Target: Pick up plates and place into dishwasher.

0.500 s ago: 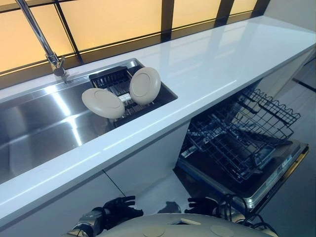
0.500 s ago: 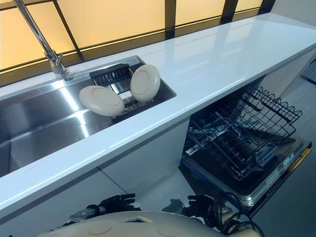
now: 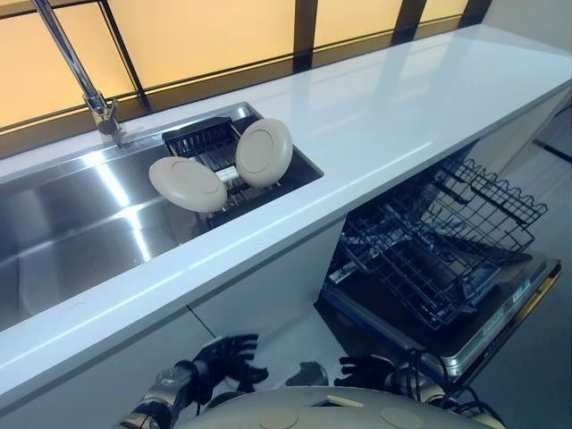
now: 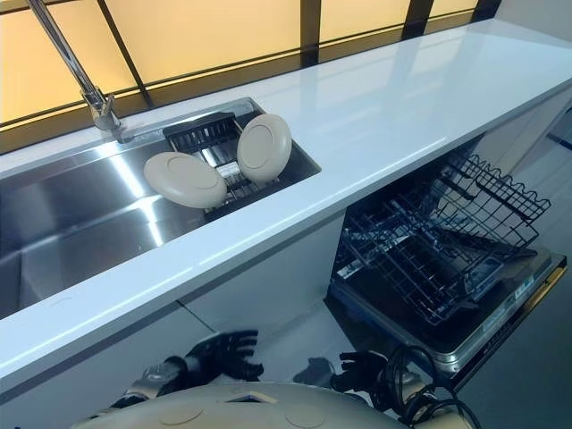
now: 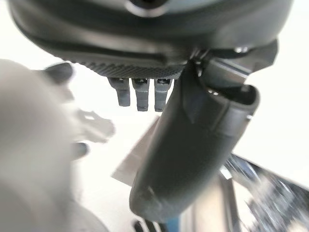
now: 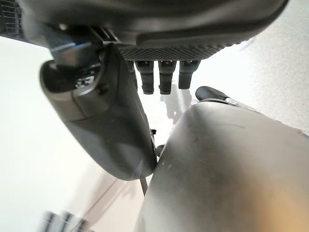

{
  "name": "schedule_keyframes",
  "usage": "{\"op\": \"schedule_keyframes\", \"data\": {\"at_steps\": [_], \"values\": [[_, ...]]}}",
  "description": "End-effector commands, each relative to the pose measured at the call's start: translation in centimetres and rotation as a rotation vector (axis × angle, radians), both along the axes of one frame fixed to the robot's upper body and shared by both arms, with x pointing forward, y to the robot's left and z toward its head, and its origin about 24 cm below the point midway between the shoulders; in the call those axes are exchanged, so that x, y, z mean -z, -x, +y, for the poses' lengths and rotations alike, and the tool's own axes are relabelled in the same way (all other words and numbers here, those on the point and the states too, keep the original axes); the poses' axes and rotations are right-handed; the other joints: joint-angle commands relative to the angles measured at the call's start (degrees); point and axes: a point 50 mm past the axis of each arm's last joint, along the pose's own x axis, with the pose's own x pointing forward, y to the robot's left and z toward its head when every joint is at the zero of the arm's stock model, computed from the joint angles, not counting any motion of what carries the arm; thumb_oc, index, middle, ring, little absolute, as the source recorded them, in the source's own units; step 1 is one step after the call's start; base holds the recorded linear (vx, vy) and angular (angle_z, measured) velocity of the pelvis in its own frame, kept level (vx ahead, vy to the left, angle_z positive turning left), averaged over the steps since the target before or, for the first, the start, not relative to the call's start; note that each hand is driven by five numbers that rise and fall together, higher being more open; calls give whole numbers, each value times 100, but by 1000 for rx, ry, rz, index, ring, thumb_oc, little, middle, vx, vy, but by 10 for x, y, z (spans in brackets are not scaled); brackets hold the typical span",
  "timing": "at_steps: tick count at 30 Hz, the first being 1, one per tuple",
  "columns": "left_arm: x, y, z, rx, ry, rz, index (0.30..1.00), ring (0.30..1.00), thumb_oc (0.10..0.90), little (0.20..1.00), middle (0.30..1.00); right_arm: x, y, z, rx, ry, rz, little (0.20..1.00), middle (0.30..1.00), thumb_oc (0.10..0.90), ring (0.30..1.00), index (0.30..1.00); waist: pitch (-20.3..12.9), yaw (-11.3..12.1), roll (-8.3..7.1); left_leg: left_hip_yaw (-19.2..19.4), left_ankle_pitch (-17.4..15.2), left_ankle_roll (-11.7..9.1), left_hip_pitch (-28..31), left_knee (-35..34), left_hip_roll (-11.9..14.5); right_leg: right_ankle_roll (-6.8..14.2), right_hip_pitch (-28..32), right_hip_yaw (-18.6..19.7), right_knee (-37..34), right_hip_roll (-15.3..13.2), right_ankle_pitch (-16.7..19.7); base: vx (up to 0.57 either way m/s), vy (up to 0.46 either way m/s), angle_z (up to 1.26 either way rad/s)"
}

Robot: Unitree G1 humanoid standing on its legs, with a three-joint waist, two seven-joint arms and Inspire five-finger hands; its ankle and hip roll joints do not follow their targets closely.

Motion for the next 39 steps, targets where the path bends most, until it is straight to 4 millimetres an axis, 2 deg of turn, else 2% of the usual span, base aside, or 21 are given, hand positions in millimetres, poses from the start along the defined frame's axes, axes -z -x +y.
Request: {"op": "schedule_keyframes", "data": {"at_steps": [1, 5, 6, 7, 9, 12, 18, 22, 26, 28, 30, 31, 32, 33, 35, 37, 38, 39], "values": [[-67, -76, -39, 205, 178, -367, 900, 900, 800, 900, 900, -10, -19, -14, -78, 26, -9, 900, 900, 800, 900, 900, 191, 64, 136, 8, -681, 233, 102, 14, -436, 47, -621, -126, 354, 477, 169, -34, -30, -2], [-141, -98, -74, 379, 417, -578, 900, 900, 800, 900, 900, -17, -29, -15, -95, 29, -13, 900, 900, 800, 900, 900, 227, 12, 140, 35, -661, 246, 69, 14, -412, 57, -642, -96, 316, 486, 224, -21, -22, -2], [-152, -99, -80, 395, 461, -592, 900, 900, 800, 900, 900, -18, -29, -15, -97, 29, -13, 900, 900, 800, 900, 900, 229, 0, 139, 35, -662, 250, 65, 14, -410, 59, -641, -90, 306, 486, 233, -18, -35, -4], [-181, -97, -92, 445, 604, -633, 900, 900, 800, 900, 900, -19, -30, -13, -104, 28, -14, 900, 900, 800, 900, 900, 237, -27, 138, 36, -666, 261, 63, 14, -405, 64, -639, -79, 288, 487, 252, -15, -30, -5], [-205, -90, -104, 489, 801, -634, 900, 900, 800, 900, 900, -20, -28, -11, -113, 27, -14, 900, 900, 800, 900, 900, 243, -66, 132, 53, -686, 273, 71, 14, -399, 60, -627, -58, 268, 490, 263, -11, -38, -4], [-229, -83, -116, 535, 986, -642, 900, 900, 800, 900, 900, -20, -26, -7, -140, 24, -10, 900, 900, 800, 900, 900, 229, -131, 111, 58, -712, 288, 79, 14, -402, 48, -613, -3, 230, 505, 282, -5, -50, -2], [-276, -69, -127, 609, 1341, -681, 900, 900, 800, 900, 900, -17, -20, 0, -180, 16, -13, 900, 900, 800, 900, 900, 223, -202, 66, 46, -749, 292, 71, 14, -405, 8, -584, 77, 138, 527, 308, -28, -55, -4], [-300, -67, -125, 533, 1501, -761, 900, 900, 800, 900, 900, -14, -16, 3, -196, 15, -20, 900, 900, 800, 900, 900, 235, -208, 53, 20, -757, 270, 70, 14, -405, -9, -560, 72, 84, 537, 330, -23, -32, -1], [-313, -70, -115, 442, 1574, -834, 900, 900, 800, 900, 900, -12, -13, 6, -197, 15, -24, 900, 900, 800, 900, 900, 237, -159, 44, -13, -756, 247, 77, 14, -394, -24, -530, 15, 63, 540, 326, -11, -36, 1], [-324, -72, -100, 342, 1541, -997, 900, 900, 800, 900, 900, -10, -11, 8, -185, 16, -29, 900, 900, 800, 900, 900, 232, -97, 40, -59, -753, 237, 72, 14, -392, -33, -514, -45, 59, 533, 307, -11, -38, 2], [-333, -74, -83, 234, 1398, -1193, 900, 900, 800, 900, 900, -9, -8, 8, -176, 19, -29, 900, 900, 800, 900, 900, 226, -33, 40, -96, -741, 218, 60, 14, -393, -32, -503, -119, 49, 524, 294, -11, -24, 6], [-333, -74, -82, 225, 1385, -1205, 900, 900, 800, 900, 900, -9, -8, 8, -176, 19, -29, 900, 900, 800, 900, 900, 226, -32, 38, -100, -740, 217, 61, 14, -393, -32, -499, -126, 48, 523, 293, -11, -23, 10], [-338, -74, -70, 133, 1240, -1349, 900, 900, 800, 900, 900, -9, -6, 7, -170, 21, -28, 900, 900, 800, 900, 900, 222, 10, 40, -120, -732, 207, 53, 14, -392, -30, -490, -172, 44, 524, 281, -6, -14, 9], [-340, -74, -64, 90, 1173, -1410, 900, 900, 800, 900, 900, -8, -5, 7, -165, 23, -27, 900, 900, 800, 900, 900, 224, 36, 44, -141, -728, 205, 54, 14, -395, -29, -478, -197, 42, 524, 271, -5, -14, 8], [-348, -74, -40, -68, 842, -1655, 900, 900, 800, 900, 900, -5, 3, 6, -146, 28, -22, 900, 900, 800, 900, 900, 205, 129, 60, -204, -710, 190, 44, 14, -405, -40, -444, -277, 39, 530, 229, 8, -4, 6], [-353, -75, -23, -153, 561, -1785, 900, 900, 800, 900, 900, -3, 9, 5, -131, 28, -16, 900, 900, 800, 900, 900, 169, 191, 61, -248, -707, 184, 45, 14, -410, -52, -416, -328, 39, 537, 193, 27, 3, 16], [-354, -76, -11, -193, 259, -1889, 900, 900, 800, 900, 900, -2, 13, 3, -117, 30, -11, 900, 900, 800, 900, 900, 137, 248, 70, -264, -695, 164, 36, 14, -409, -57, -400, -371, 38, 538, 171, 34, 11, 21], [-354, -79, -1, -219, 98, -1916, 900, 900, 800, 900, 900, -1, 15, 1, -111, 33, -8, 900, 900, 800, 900, 900, 122, 279, 82, -281, -685, 158, 31, 14, -413, -59, -393, -389, 39, 539, 163, 31, 18, 18]]}}
